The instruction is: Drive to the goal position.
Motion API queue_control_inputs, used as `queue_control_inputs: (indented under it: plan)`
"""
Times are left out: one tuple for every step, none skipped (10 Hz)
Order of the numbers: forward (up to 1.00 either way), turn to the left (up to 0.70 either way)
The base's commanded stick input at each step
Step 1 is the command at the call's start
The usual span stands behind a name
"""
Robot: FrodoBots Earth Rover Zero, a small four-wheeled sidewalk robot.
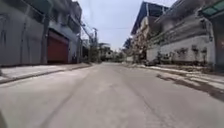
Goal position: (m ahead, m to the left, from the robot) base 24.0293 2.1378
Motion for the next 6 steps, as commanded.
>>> queue_control_inputs:
  plan:
    - [1.0, 0.0]
    - [1.0, 0.0]
    - [1.0, 0.0]
    - [1.0, 0.0]
    - [1.0, 0.0]
    - [1.0, 0.0]
